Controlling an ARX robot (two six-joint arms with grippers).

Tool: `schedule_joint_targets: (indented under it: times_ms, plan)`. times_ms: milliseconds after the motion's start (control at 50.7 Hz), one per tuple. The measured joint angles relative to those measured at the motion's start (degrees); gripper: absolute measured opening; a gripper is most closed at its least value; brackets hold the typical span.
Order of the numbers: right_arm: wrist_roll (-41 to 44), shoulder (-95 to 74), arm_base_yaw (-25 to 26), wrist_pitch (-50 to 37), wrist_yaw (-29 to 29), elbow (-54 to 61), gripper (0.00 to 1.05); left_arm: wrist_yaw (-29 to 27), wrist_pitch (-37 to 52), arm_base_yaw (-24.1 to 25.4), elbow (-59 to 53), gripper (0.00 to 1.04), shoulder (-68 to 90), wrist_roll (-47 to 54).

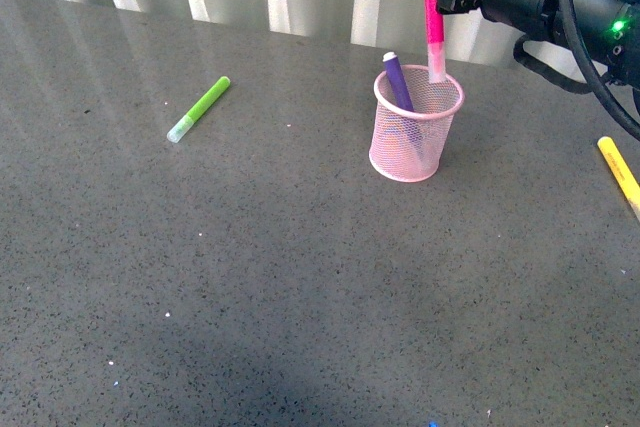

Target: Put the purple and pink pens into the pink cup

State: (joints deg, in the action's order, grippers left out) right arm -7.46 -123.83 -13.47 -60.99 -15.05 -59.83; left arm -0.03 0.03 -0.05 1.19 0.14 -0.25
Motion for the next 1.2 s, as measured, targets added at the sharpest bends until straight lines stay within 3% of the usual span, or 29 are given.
schedule_joint_targets:
  times_ms: [256,355,473,730,907,1065,1203]
  plan:
    - [-1.95,-2.32,1.03,-1.42,0.07,0.07,0.11,-0.02,0.0,0.0,0.0,0.98,0.0,0.0]
    - [-2.47,-2.32,1.03,-2.16,-0.96,0.09,0.28,-0.02,0.0,0.0,0.0,0.98,0.0,0.0]
    - [-2.93,-2.32,1.03,-2.19,-0.61,0.24,0.55,-0.02,0.0,0.0,0.0,0.98,0.0,0.0]
    - [-3.56,-1.4,1.75,-2.19,0.42,1.68,0.99,-0.02,0.0,0.0,0.0,0.98,0.0,0.0]
    - [-4.07,5.38,2.05,-4.83,3.82,6.69,0.98,-0.02,0.0,0.0,0.0,0.98,0.0,0.0]
    - [-2.56,24.22,0.52,-8.39,5.42,21.68,0.98,0.0,0.0,0.0,0.0,0.98,0.0,0.02]
    - [-2.01,39.1,0.55,-5.97,7.56,31.36,0.98,-0.02,0.0,0.0,0.0,0.98,0.0,0.02]
